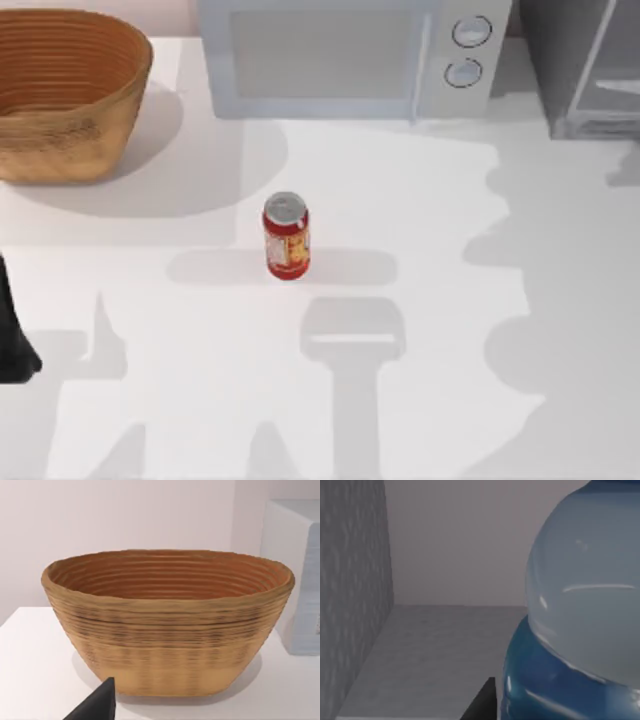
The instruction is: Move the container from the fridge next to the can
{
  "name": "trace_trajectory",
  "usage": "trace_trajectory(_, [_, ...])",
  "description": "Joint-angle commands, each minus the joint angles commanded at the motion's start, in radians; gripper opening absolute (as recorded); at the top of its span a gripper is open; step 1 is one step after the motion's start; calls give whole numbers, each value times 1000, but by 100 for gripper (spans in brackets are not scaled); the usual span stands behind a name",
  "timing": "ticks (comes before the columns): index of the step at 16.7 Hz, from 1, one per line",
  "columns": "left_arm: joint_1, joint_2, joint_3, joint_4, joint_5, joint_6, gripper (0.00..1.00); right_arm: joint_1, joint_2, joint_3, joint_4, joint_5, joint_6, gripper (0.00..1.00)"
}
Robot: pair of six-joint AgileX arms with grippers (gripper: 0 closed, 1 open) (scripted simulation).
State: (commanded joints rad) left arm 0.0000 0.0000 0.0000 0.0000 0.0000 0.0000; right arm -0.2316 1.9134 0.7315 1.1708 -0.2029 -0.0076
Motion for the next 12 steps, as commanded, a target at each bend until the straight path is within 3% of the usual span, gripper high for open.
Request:
trace_trajectory(3, [0, 0, 0, 0, 0, 0, 100, 188, 67, -8, 70, 184, -1, 0])
trace_trajectory(9, [0, 0, 0, 0, 0, 0, 100, 690, 178, -40, 217, 679, -1, 0])
trace_trajectory(12, [0, 0, 0, 0, 0, 0, 100, 873, 202, -60, 267, 863, -1, 0])
